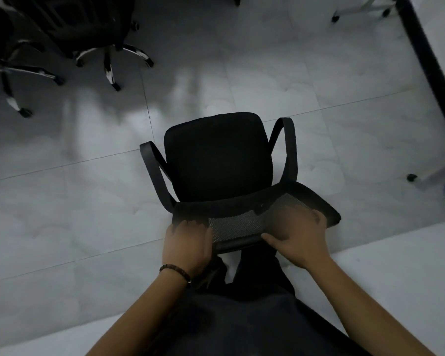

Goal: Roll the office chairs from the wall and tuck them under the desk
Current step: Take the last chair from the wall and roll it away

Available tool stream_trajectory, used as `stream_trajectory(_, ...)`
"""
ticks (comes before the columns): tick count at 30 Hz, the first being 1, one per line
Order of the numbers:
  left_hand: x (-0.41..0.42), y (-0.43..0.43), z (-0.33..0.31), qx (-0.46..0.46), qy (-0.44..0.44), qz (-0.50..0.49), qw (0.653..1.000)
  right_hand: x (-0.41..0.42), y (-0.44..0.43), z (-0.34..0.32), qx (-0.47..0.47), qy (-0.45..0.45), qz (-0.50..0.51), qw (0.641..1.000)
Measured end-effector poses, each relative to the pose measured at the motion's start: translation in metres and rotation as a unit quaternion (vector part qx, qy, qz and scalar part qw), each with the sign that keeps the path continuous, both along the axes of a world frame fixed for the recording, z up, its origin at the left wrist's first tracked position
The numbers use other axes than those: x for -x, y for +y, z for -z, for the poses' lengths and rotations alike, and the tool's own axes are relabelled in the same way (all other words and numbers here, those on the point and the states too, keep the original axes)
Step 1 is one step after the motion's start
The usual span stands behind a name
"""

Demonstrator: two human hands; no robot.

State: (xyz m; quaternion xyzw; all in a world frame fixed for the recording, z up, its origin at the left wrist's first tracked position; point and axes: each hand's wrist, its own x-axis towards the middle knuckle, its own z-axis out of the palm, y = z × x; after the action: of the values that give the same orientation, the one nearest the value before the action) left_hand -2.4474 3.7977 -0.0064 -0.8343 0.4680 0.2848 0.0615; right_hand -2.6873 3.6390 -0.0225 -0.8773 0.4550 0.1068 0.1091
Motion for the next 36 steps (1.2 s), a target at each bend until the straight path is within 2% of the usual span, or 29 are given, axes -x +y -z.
stream_trajectory(4,-0.038,-0.031,-0.003,0.027,0.004,0.016,0.999,-0.028,-0.025,-0.006,-0.023,0.018,-0.003,1.000)
stream_trajectory(9,-0.081,-0.108,0.003,0.063,-0.013,0.022,0.998,-0.080,-0.107,-0.018,-0.074,0.070,0.011,0.995)
stream_trajectory(14,-0.121,-0.178,0.009,0.083,-0.026,0.022,0.996,-0.122,-0.180,-0.014,-0.077,0.071,0.017,0.994)
stream_trajectory(18,-0.157,-0.243,0.012,0.093,-0.051,0.046,0.993,-0.148,-0.233,-0.006,-0.060,0.047,0.028,0.997)
stream_trajectory(27,-0.255,-0.440,0.020,0.084,-0.066,0.014,0.994,-0.242,-0.407,0.007,-0.008,-0.009,0.051,0.999)
stream_trajectory(36,-0.301,-0.580,0.020,0.101,-0.079,-0.027,0.991,-0.322,-0.586,0.005,0.009,0.016,0.006,1.000)
